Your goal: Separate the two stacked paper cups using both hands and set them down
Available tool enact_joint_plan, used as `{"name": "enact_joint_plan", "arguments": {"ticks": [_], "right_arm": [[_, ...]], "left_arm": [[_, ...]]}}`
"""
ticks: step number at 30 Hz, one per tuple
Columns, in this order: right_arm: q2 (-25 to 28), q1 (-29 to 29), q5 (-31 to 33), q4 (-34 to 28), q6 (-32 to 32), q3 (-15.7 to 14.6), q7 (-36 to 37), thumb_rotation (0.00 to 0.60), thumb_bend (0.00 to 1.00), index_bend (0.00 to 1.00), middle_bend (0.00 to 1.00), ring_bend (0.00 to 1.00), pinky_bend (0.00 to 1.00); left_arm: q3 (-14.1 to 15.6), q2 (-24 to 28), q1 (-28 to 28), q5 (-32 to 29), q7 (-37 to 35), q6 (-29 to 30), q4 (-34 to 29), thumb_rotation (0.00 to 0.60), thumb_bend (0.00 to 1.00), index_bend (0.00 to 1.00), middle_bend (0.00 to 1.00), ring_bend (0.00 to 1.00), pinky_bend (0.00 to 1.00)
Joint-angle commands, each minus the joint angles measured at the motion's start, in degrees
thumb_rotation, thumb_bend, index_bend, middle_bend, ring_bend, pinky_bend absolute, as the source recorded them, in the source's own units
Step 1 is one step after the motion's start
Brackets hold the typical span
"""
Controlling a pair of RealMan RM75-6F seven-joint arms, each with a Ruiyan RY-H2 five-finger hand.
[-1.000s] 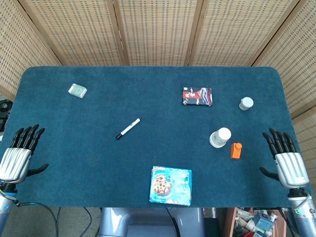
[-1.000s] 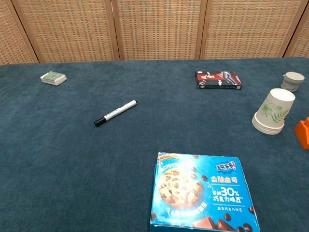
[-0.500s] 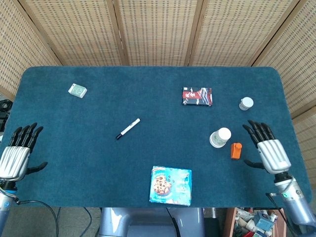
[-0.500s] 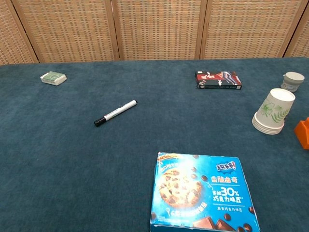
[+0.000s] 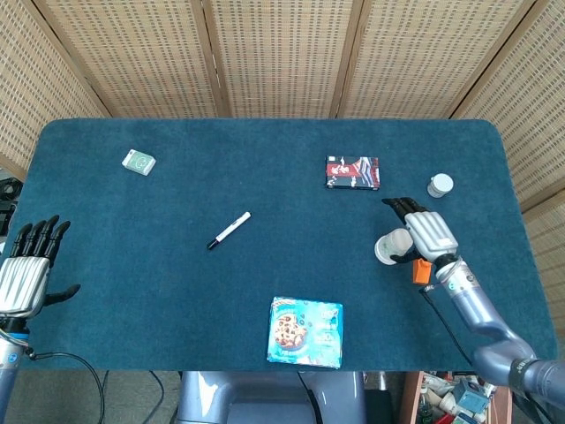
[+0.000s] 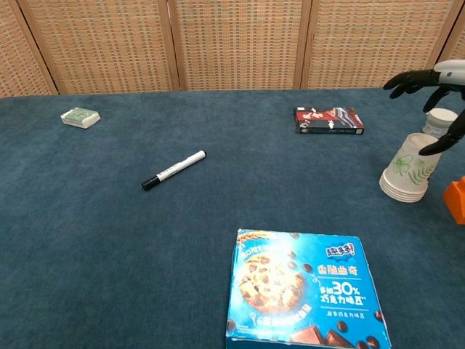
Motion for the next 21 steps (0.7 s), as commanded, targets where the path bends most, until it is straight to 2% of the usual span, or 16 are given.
{"name": "enact_joint_plan", "arguments": {"ticks": [1,9,21], "right_arm": [[-2.2,1.4,3.1,2.3,-1.8,0.4,-2.7,0.600,0.05,0.14,0.23,0.14,0.30],[-2.9,2.4,4.7,2.4,-3.5,-0.7,-5.4,0.600,0.08,0.21,0.28,0.17,0.35],[-4.8,3.4,7.6,7.7,-5.1,-2.5,-10.3,0.600,0.12,0.33,0.39,0.27,0.42]], "left_arm": [[-0.2,0.0,0.0,-0.4,-0.1,-0.1,0.1,0.600,0.07,0.00,0.00,0.00,0.00],[-0.3,0.0,-0.3,-1.1,-0.1,-0.9,0.3,0.600,0.07,0.00,0.00,0.00,0.00],[-0.4,0.1,-0.4,-1.7,-0.5,-1.5,0.6,0.600,0.07,0.00,0.00,0.00,0.00]]}}
